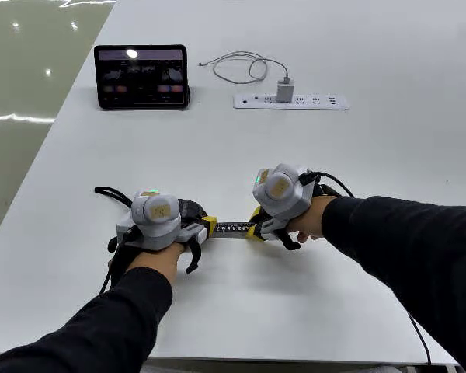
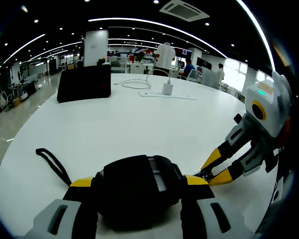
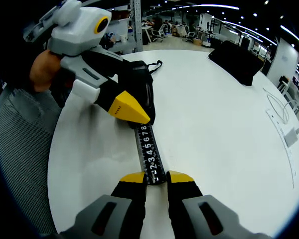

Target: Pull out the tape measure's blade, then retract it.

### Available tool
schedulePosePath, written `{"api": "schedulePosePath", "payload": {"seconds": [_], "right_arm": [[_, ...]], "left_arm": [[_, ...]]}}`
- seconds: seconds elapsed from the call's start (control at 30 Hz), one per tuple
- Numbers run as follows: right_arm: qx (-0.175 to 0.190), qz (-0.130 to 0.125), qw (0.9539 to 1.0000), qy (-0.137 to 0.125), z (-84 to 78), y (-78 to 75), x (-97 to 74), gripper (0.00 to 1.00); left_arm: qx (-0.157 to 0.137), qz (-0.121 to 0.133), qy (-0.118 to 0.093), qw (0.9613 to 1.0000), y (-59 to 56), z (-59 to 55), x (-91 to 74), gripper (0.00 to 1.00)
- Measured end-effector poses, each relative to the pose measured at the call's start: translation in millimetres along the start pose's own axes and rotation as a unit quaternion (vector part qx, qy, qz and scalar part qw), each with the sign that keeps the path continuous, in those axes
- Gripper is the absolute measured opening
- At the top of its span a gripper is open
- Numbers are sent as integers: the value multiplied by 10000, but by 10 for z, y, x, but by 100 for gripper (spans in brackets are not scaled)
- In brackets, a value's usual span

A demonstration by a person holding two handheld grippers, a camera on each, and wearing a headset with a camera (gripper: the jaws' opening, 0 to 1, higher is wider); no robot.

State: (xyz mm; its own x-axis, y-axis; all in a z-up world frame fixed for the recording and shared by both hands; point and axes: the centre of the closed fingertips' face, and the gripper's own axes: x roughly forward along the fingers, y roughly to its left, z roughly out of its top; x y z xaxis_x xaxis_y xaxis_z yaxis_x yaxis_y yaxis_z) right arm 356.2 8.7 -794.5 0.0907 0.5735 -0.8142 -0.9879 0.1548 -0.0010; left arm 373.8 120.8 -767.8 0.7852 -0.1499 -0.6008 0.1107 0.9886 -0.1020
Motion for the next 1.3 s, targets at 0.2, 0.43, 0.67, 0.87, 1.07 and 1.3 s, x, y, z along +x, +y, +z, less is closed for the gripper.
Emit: {"api": "schedulePosePath", "payload": {"seconds": [0.2, 0.43, 0.67, 0.87, 1.07, 1.3], "right_arm": [[27, -2, 10000, -20, 19, 0, 13, 12], [5, 11, 10000, -73, 44, 12, 34, 12], [-3, 34, 9999, -134, 89, 32, 74, 12], [-57, 58, 9998, -178, 144, 52, 119, 12], [-4, 59, 9996, -264, 174, 101, 142, 12], [-110, 87, 9995, -291, 225, 105, 165, 12]], "left_arm": [[-4, 4, 7, 10000, -1, -2, -3, 64], [-90, -27, 32, 10000, 6, 1, -9, 63], [-113, -21, 21, 9999, 8, -6, -6, 63], [-124, -30, 45, 9999, 2, -9, -3, 63], [-106, -26, 38, 9999, 6, -2, -6, 63], [-156, -40, 37, 9999, 7, 1, -18, 63]]}}
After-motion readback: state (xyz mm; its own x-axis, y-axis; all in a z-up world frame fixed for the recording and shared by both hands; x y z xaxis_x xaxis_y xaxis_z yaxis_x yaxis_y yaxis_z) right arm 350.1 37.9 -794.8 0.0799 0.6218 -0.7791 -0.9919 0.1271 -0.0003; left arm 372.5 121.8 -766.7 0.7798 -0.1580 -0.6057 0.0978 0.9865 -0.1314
